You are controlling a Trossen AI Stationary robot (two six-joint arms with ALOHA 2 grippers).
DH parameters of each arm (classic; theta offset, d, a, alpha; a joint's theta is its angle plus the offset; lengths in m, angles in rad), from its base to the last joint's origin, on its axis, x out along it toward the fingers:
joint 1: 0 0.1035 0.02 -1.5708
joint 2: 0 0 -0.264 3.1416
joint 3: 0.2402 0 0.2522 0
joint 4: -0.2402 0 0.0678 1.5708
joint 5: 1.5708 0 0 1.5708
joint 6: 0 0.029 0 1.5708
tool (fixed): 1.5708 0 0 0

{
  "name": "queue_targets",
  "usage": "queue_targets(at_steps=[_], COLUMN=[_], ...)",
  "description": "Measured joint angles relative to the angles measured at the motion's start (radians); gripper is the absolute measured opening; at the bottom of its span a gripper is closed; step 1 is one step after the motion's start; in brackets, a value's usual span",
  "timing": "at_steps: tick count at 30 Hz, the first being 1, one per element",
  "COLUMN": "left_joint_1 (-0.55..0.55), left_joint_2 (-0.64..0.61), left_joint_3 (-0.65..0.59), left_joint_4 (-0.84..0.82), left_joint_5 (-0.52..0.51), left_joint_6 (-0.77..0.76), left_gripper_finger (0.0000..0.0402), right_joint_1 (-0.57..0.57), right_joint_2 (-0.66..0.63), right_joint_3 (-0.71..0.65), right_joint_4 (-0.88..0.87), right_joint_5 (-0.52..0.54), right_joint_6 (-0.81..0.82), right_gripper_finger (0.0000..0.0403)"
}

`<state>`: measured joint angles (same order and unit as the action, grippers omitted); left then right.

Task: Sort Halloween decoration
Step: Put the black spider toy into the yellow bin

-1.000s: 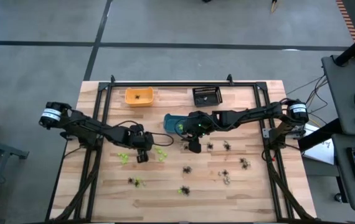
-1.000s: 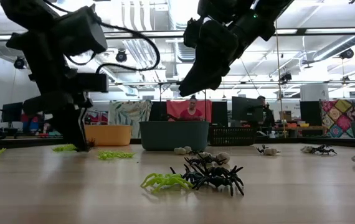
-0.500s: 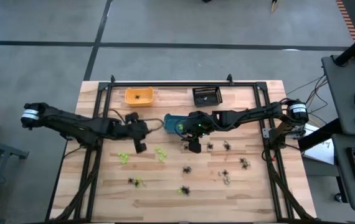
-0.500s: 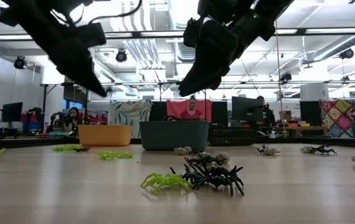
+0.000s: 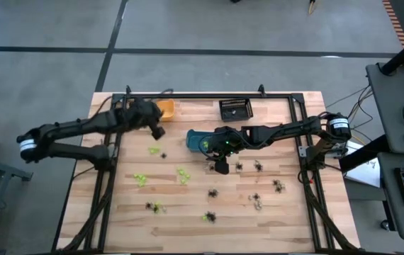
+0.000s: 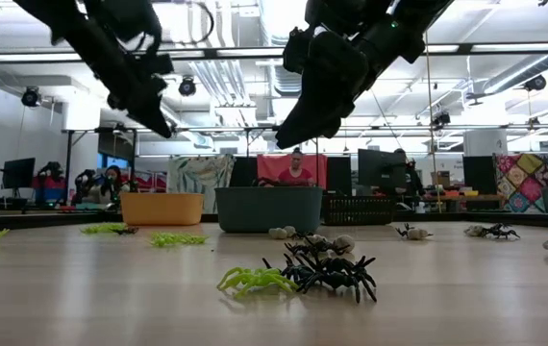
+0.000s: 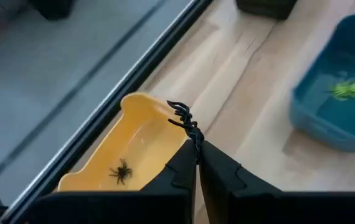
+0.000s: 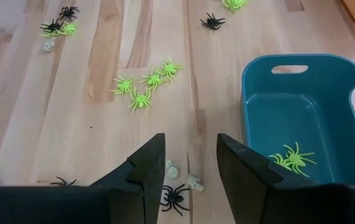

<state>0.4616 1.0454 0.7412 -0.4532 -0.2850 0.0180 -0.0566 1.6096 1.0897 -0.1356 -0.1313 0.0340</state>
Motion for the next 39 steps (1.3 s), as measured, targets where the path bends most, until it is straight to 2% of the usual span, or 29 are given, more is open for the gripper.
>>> queue_targets(at_steps=[6, 10, 13, 17, 23, 39], left_joint_1=[0.264, 0.382, 0.430, 0.447, 0.446, 0.445], left_joint_2=[0.111, 0.245, 0.361, 0.482, 0.568, 0.563], left_joint_3=[0.030, 0.083, 0.139, 0.207, 0.264, 0.263], left_joint_4=[-0.012, -0.062, -0.108, -0.140, -0.141, -0.209], left_joint_5=[0.186, 0.206, 0.205, 0.205, 0.193, 0.190], left_joint_6=[0.071, 0.075, 0.078, 0.109, 0.128, 0.127], left_gripper_finger=[0.0000, 0.0000, 0.0000, 0.0000, 0.0000, 0.0000], right_joint_1=[0.000, 0.000, 0.000, 0.000, 0.000, 0.000], right_joint_2=[0.000, 0.000, 0.000, 0.000, 0.000, 0.000], right_joint_3=[0.000, 0.000, 0.000, 0.000, 0.000, 0.000], right_joint_4=[0.000, 0.000, 0.000, 0.000, -0.001, -0.001], right_joint_5=[0.000, 0.000, 0.000, 0.000, 0.000, 0.000], right_joint_6=[0.000, 0.000, 0.000, 0.000, 0.000, 0.004], right_gripper_finger=[0.0134, 0.0134, 0.0134, 0.0134, 0.0134, 0.0134])
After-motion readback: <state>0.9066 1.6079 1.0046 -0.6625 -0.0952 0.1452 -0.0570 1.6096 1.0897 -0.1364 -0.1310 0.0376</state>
